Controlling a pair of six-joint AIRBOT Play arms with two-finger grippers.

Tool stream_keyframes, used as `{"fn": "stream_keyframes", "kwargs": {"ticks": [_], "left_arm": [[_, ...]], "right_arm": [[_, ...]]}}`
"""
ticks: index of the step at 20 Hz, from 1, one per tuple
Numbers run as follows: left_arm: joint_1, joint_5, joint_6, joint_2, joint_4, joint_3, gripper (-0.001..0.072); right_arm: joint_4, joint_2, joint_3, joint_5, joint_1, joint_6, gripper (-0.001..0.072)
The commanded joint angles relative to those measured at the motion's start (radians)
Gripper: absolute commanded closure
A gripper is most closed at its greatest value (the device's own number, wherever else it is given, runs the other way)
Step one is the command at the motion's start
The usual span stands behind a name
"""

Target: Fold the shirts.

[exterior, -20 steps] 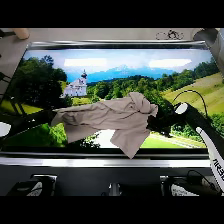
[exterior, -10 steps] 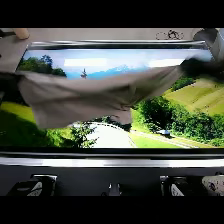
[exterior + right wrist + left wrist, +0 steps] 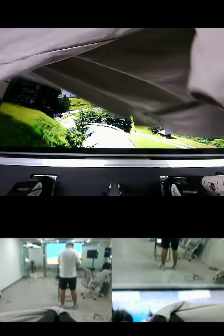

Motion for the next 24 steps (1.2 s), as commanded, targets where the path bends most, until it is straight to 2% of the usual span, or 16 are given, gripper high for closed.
{"fn": "stream_keyframes", "kwargs": {"ticks": [1, 4, 6, 8, 11, 12, 13, 14, 15, 16, 17, 18, 19, 20, 21, 24], "left_arm": [[-0.001, -0.074, -0.013, -0.032, 0.028, -0.180, 0.0683], [-0.001, 0.058, -0.007, -0.096, 0.027, -0.482, 0.0681], [-0.014, 0.255, -0.006, -0.170, 0.016, -0.678, 0.0681], [-0.031, 0.392, -0.007, -0.278, -0.020, -0.785, 0.0681], [-0.049, 0.416, -0.007, -0.485, -0.127, -0.800, 0.0670], [-0.048, 0.409, -0.007, -0.533, -0.172, -0.789, 0.0633], [-0.042, 0.385, -0.006, -0.560, -0.179, -0.766, 0.0541], [-0.027, 0.339, 0.010, -0.570, -0.166, -0.731, 0.0230], [0.000, 0.274, 0.047, -0.568, -0.142, -0.688, 0.0011], [0.037, 0.179, 0.079, -0.562, -0.090, -0.632, 0.0005], [0.075, 0.082, 0.080, -0.556, -0.032, -0.586, 0.0037], [0.119, -0.017, 0.080, -0.547, 0.003, -0.562, 0.0249], [0.159, -0.084, 0.079, -0.534, 0.005, -0.576, 0.0344], [0.183, -0.120, 0.076, -0.521, 0.000, -0.615, 0.0342], [0.190, -0.122, 0.076, -0.505, -0.010, -0.686, 0.0335], [0.160, -0.015, 0.113, -0.491, -0.108, -0.927, 0.0314]], "right_arm": [[-0.040, -0.108, 0.011, 0.101, -0.001, 0.012, 0.0691], [-0.031, -0.331, -0.009, 0.261, -0.001, 0.018, 0.0691], [-0.011, -0.515, -0.062, 0.250, -0.001, 0.031, 0.0691], [0.049, -0.708, -0.074, 0.194, -0.001, 0.068, 0.0691], [0.241, -0.934, -0.074, 0.154, -0.001, 0.183, 0.0690], [0.324, -0.984, -0.074, 0.161, -0.001, 0.189, 0.0656], [0.388, -1.013, -0.074, 0.168, -0.001, 0.188, 0.0536], [0.425, -1.020, -0.074, 0.174, -0.001, 0.185, 0.0389], [0.424, -1.008, -0.068, 0.191, -0.009, 0.160, 0.0220], [0.406, -0.984, -0.063, 0.224, -0.023, 0.106, 0.0131], [0.355, -0.956, -0.063, 0.264, -0.040, 0.083, 0.0116], [0.271, -0.932, -0.063, 0.335, -0.065, 0.084, 0.0115], [0.197, -0.919, -0.064, 0.434, -0.090, 0.084, 0.0127], [0.132, -0.919, -0.070, 0.526, -0.110, 0.082, 0.0182], [0.077, -0.918, -0.102, 0.598, -0.122, 0.068, 0.0183], [0.082, -0.903, -0.243, 0.620, -0.122, 0.053, 0.0184]]}}
